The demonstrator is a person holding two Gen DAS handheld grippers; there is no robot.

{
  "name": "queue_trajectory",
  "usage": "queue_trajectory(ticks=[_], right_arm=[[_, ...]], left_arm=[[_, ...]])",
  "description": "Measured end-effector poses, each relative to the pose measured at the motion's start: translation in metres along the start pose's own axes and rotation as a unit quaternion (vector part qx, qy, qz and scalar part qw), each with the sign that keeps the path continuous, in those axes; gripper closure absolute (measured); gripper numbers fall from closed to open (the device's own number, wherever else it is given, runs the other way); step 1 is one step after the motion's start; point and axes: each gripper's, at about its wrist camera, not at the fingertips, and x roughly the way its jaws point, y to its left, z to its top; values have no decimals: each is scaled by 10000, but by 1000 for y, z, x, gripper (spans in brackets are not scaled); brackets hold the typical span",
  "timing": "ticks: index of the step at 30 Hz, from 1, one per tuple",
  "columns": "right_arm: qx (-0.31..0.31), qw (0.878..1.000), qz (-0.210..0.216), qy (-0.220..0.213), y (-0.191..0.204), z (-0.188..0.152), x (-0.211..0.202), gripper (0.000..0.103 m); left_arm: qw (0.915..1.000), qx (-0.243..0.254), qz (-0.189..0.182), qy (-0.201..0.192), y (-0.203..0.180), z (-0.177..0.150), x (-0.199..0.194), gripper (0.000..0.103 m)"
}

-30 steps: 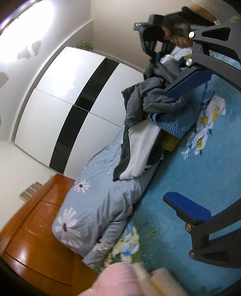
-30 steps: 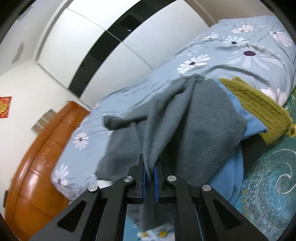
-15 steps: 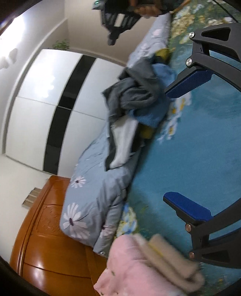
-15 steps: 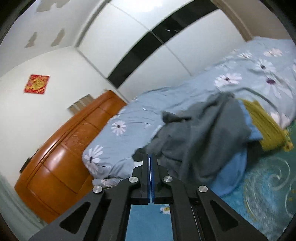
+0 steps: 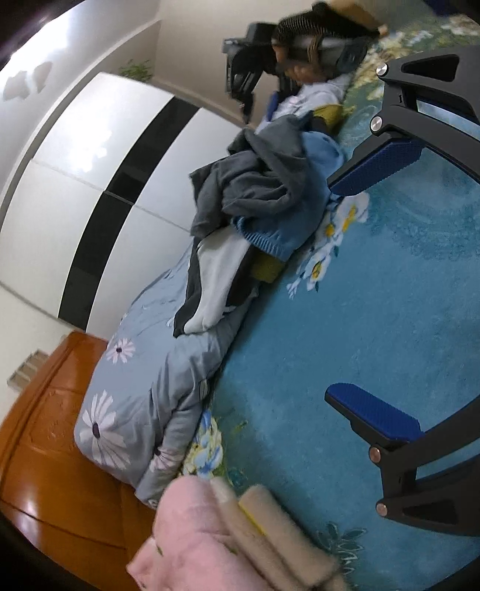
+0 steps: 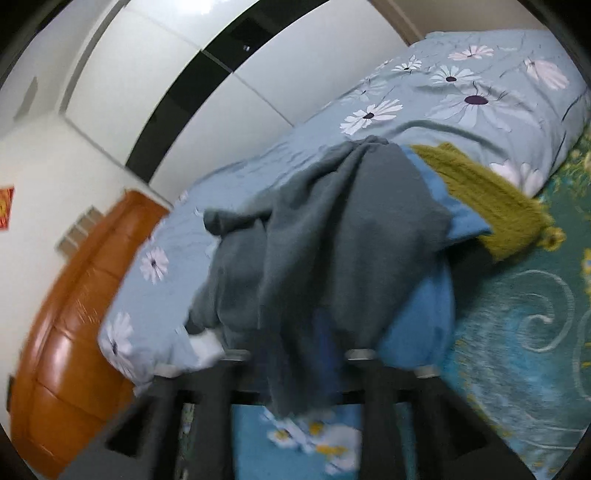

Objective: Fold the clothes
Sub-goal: 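Grasp the dark grey sweatshirt from the pile with the right gripper, then lift the grey sweatshirt with the right gripper and lay it flat on the blanket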

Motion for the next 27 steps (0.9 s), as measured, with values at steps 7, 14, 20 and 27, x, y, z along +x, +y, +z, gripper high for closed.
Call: queue_trajectory(ticks=[7,14,20,27], right_arm=[[-85,9987,-485,-158,13,8,34,33],[393,9958,-831,-30,-11,7,51,51],[1241,9922,147,-47,-43,7,46,95],[1287,9635,2326,-308,-20,24,8,96]], left_arm=[[10000,74,-10,27,1,3,0,0],[9998,-170,-77,-65,15,9,-6,0],[9993,-328,-160,-36,22,10,-6,0],[9993,-298,-210,-16,22,8,-7,0]])
